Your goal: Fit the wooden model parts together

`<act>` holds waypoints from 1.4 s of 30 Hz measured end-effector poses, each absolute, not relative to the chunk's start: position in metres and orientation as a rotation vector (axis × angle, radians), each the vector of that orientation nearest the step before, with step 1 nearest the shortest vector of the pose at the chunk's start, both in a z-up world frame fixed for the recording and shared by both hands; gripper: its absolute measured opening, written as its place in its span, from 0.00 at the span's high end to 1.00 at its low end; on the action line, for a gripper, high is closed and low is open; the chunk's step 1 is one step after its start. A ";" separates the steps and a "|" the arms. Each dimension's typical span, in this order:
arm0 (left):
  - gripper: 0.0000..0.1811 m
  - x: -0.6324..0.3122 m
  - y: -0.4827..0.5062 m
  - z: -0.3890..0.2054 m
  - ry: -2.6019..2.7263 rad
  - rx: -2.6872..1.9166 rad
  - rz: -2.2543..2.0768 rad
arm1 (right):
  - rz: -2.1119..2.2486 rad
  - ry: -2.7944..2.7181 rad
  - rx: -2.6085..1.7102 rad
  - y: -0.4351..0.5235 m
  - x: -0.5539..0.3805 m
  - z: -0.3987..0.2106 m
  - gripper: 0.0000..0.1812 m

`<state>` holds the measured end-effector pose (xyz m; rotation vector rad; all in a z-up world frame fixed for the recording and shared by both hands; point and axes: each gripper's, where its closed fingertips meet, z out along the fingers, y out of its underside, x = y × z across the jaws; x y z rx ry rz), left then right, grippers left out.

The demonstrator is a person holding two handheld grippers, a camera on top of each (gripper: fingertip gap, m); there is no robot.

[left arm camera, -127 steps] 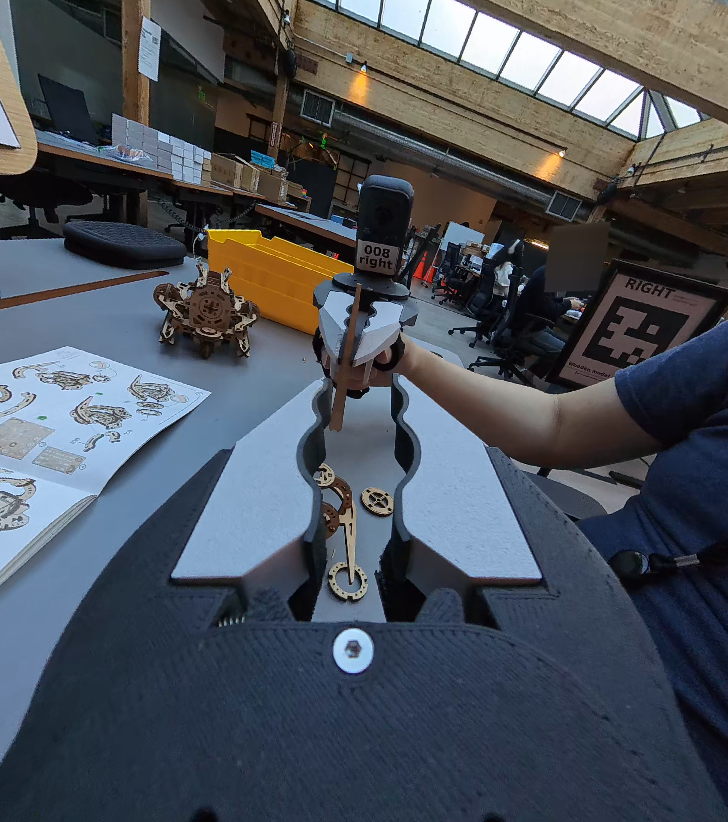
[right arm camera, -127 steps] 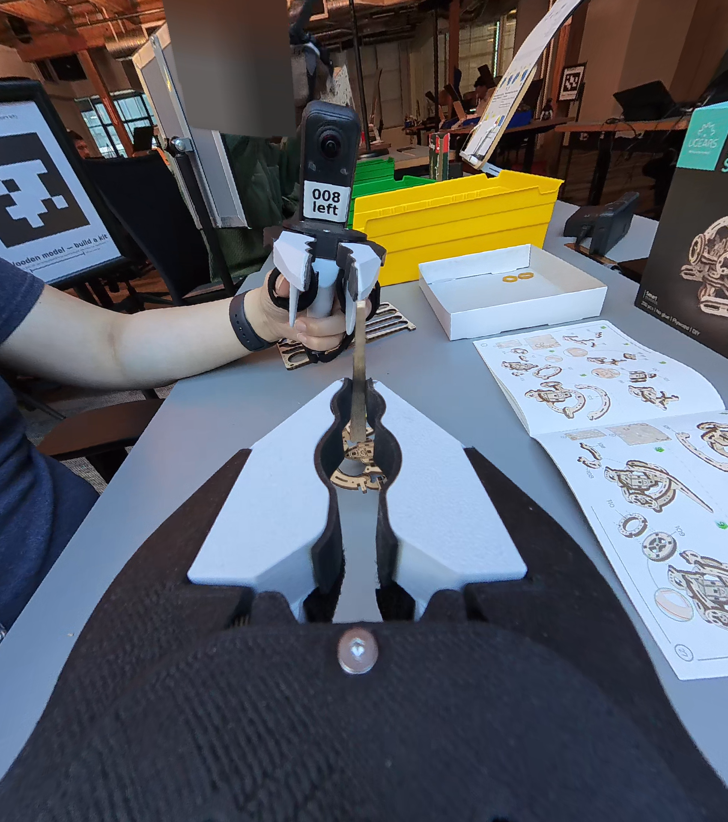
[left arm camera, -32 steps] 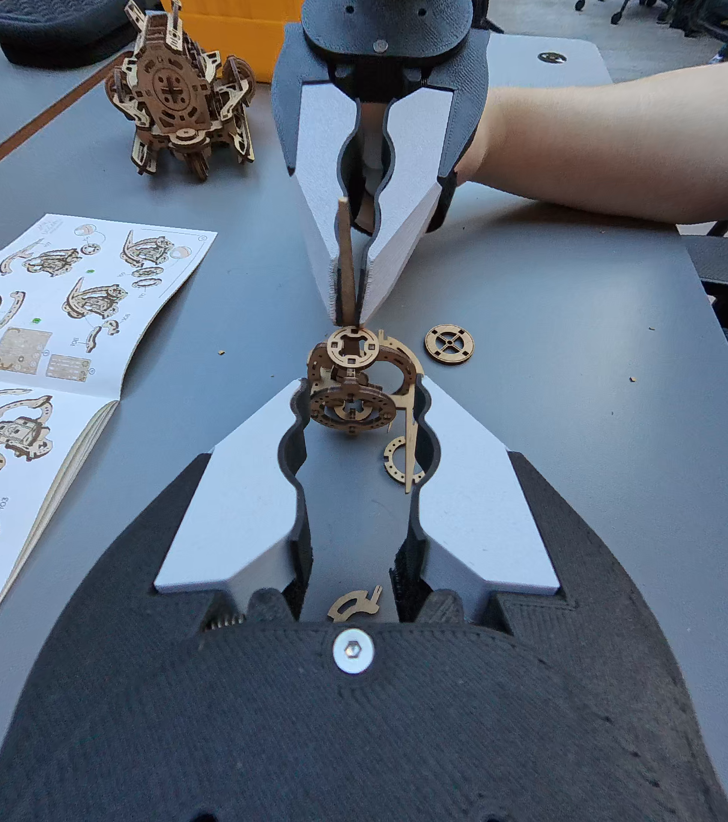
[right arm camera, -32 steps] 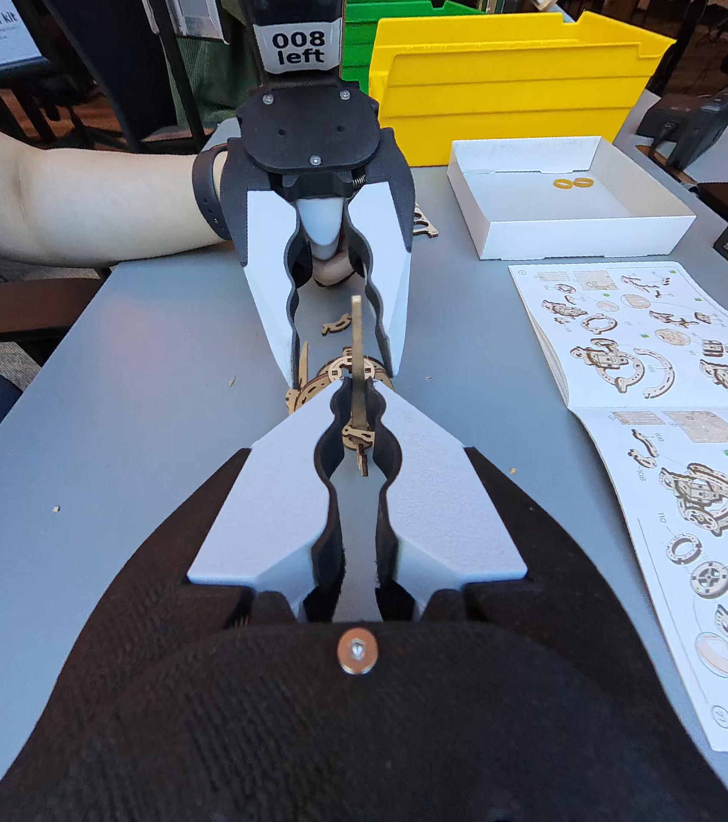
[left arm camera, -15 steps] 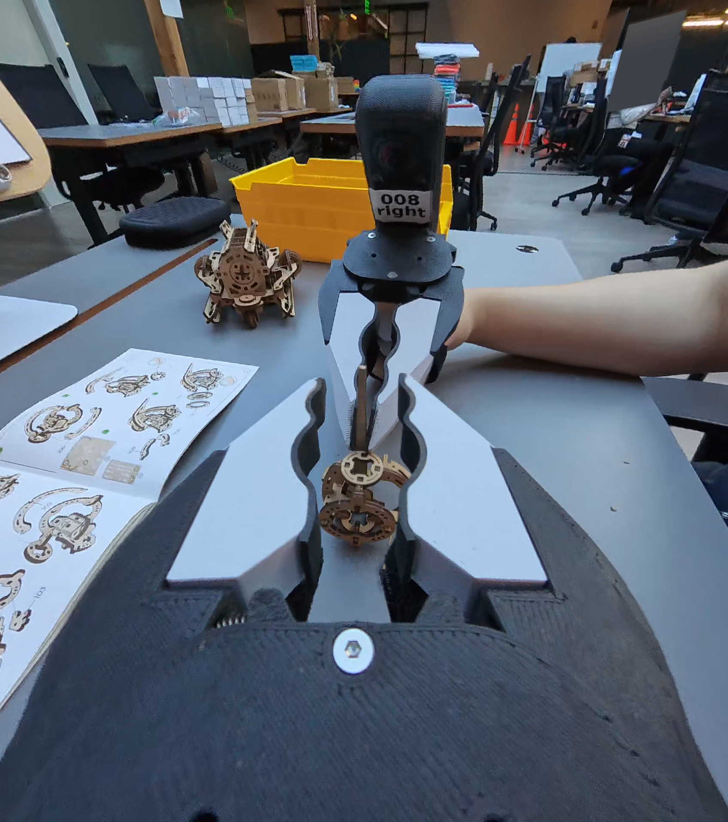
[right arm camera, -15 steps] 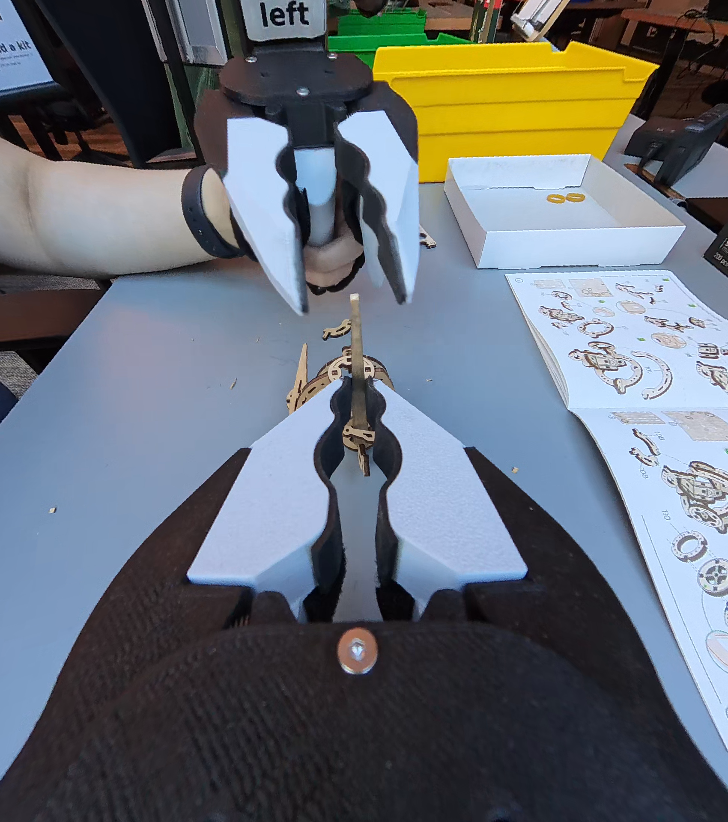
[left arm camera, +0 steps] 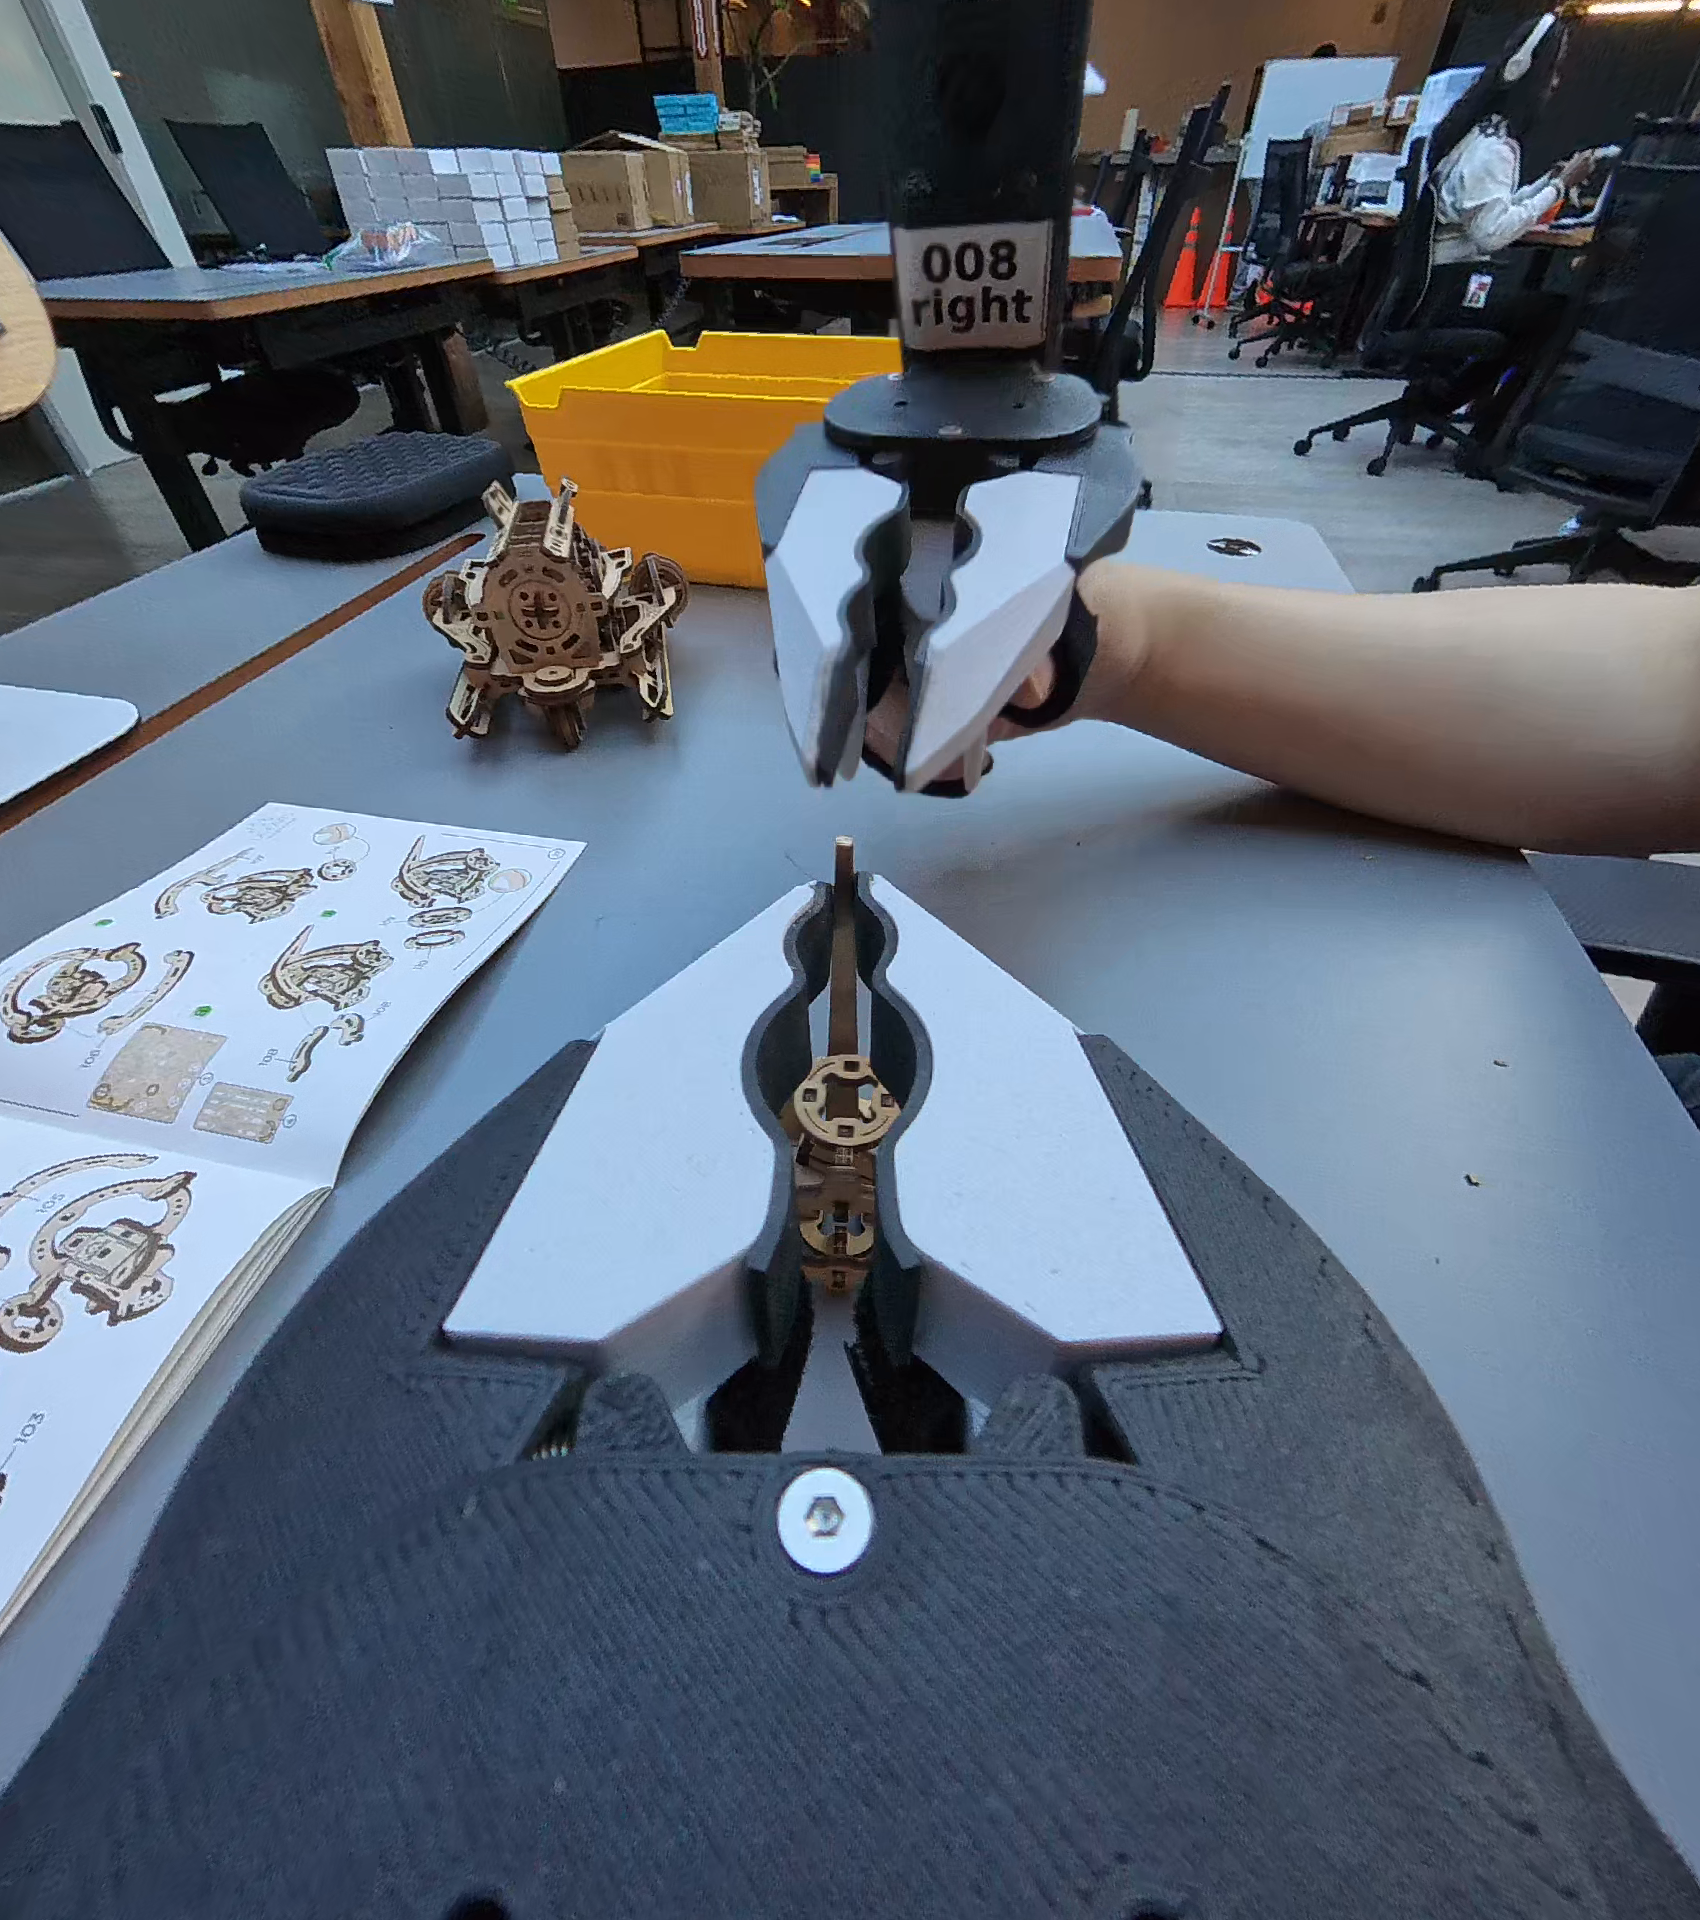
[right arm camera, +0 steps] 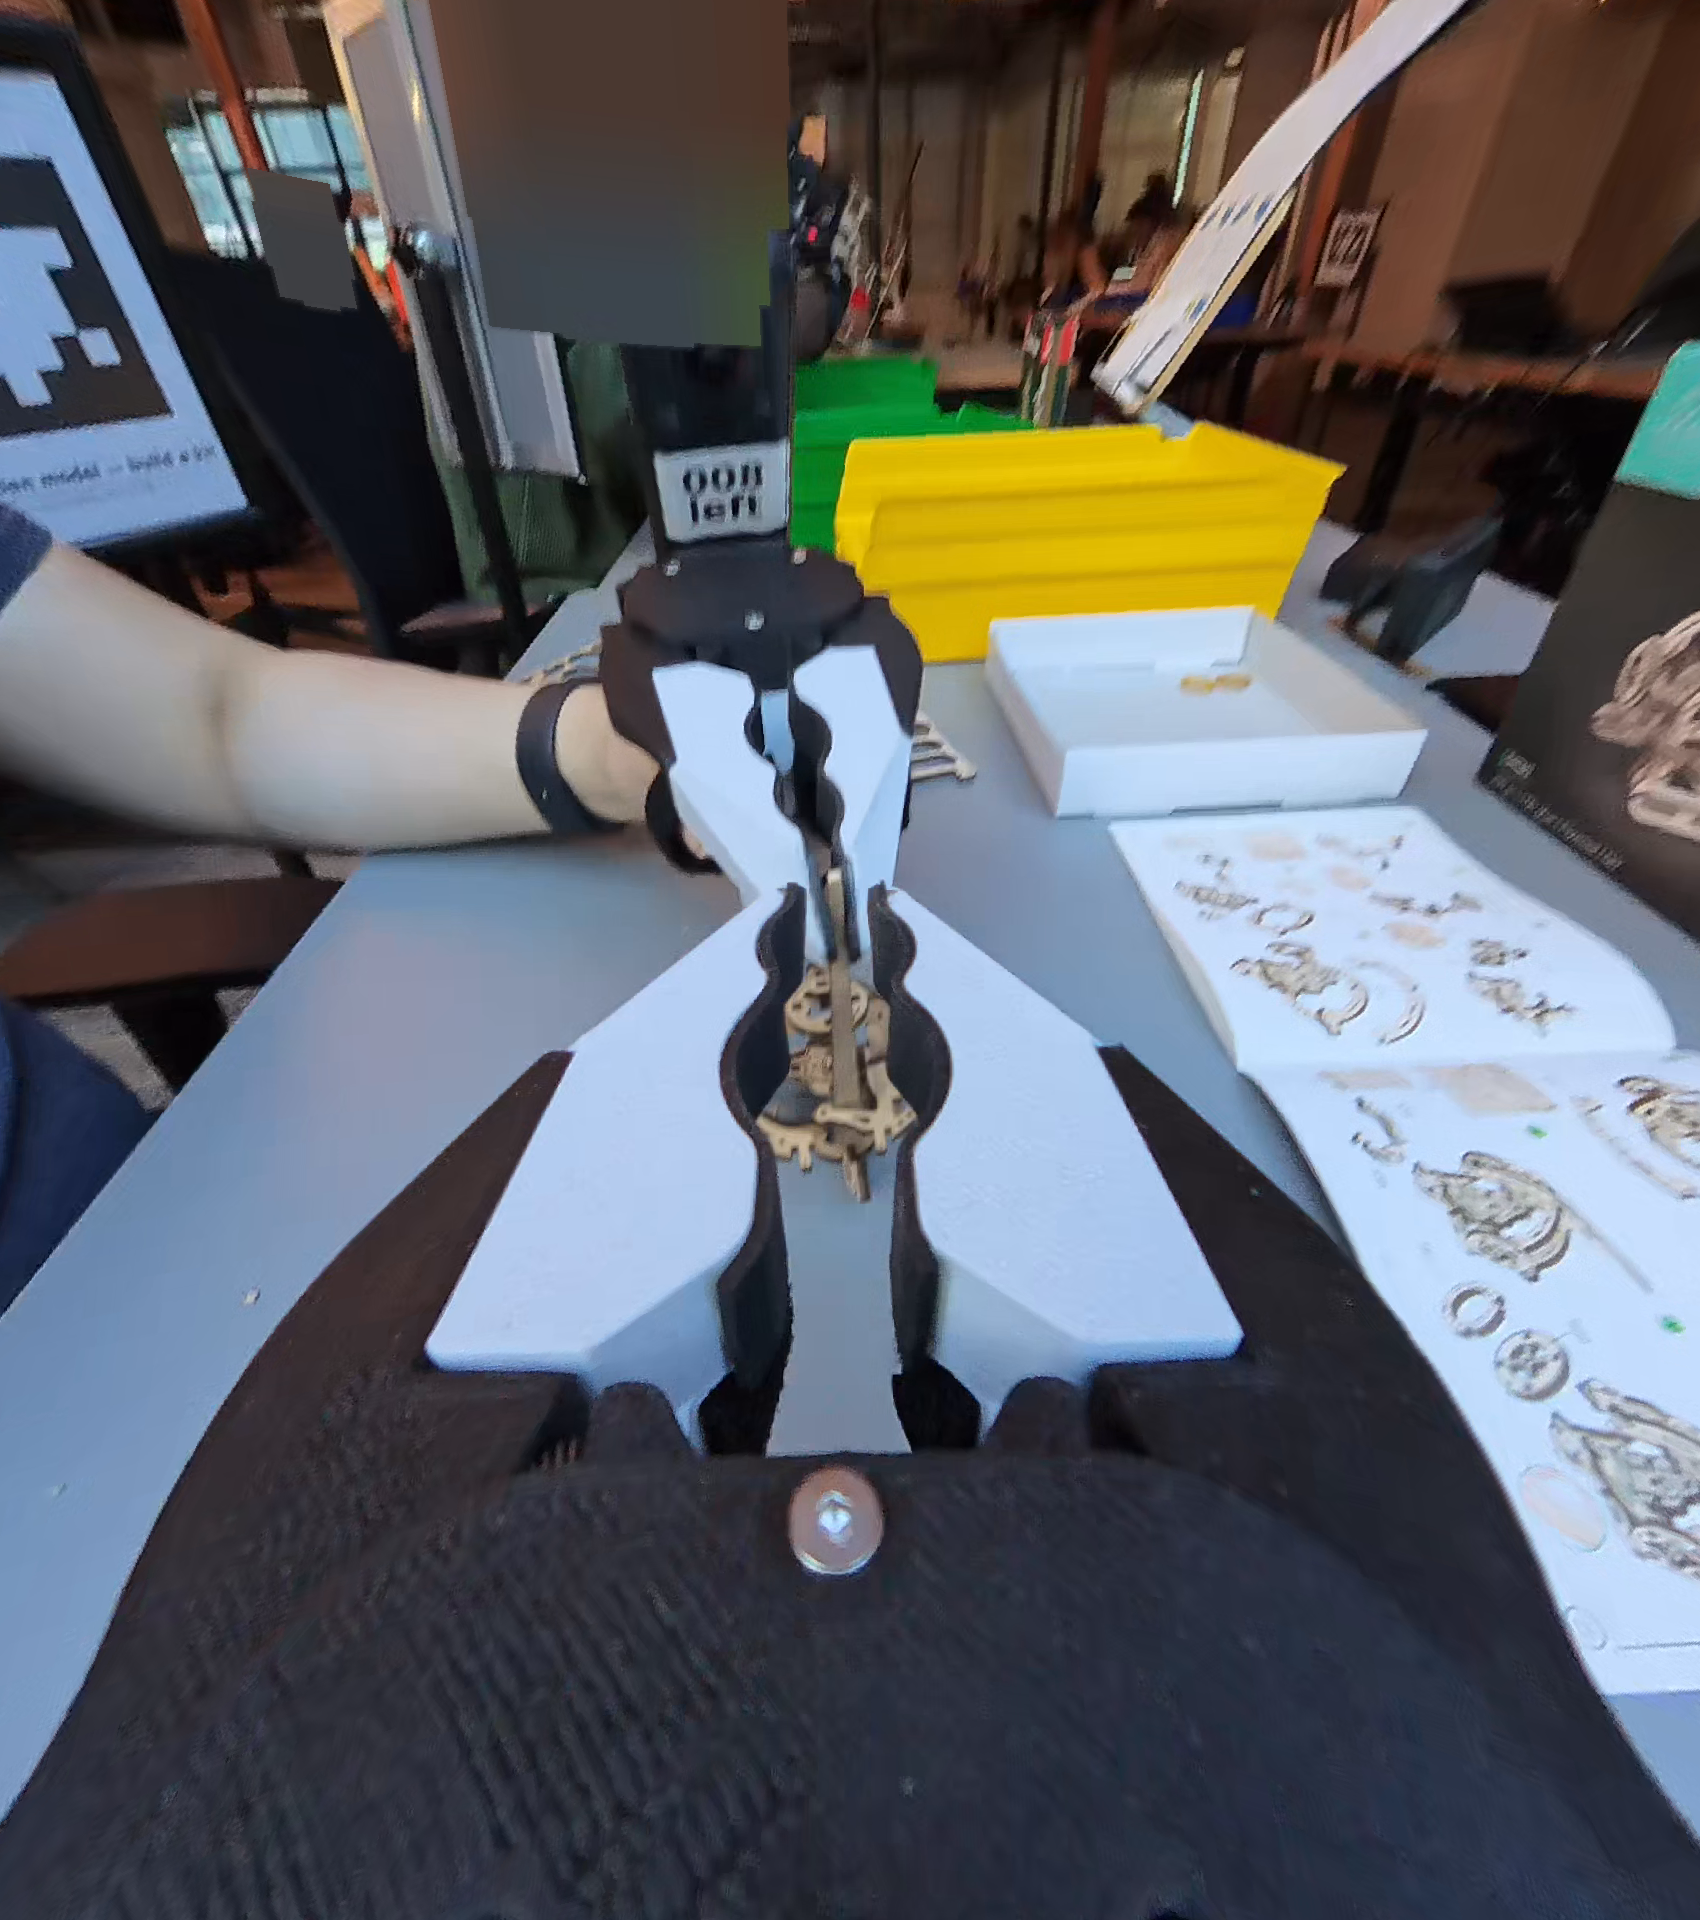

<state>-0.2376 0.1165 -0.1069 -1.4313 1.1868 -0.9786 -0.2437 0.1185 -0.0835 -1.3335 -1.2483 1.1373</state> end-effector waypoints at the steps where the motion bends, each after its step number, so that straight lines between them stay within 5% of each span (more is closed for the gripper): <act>1: 0.99 -0.238 0.117 -0.107 1.183 -1.431 -0.986 | 1.123 -1.232 -1.326 0.121 -0.245 -0.080 0.95; 35: 0.99 -0.237 0.116 -0.113 1.211 -1.452 -0.949 | 1.224 -1.233 -1.343 0.118 -0.258 -0.089 1.00; 39: 0.93 -0.236 0.119 -0.114 1.211 -1.441 -0.903 | 1.242 -1.234 -1.339 0.117 -0.260 -0.089 1.00; 42: 0.99 -0.235 0.116 -0.116 1.249 -1.447 -0.910 | 1.227 -1.236 -1.337 0.117 -0.261 -0.089 1.00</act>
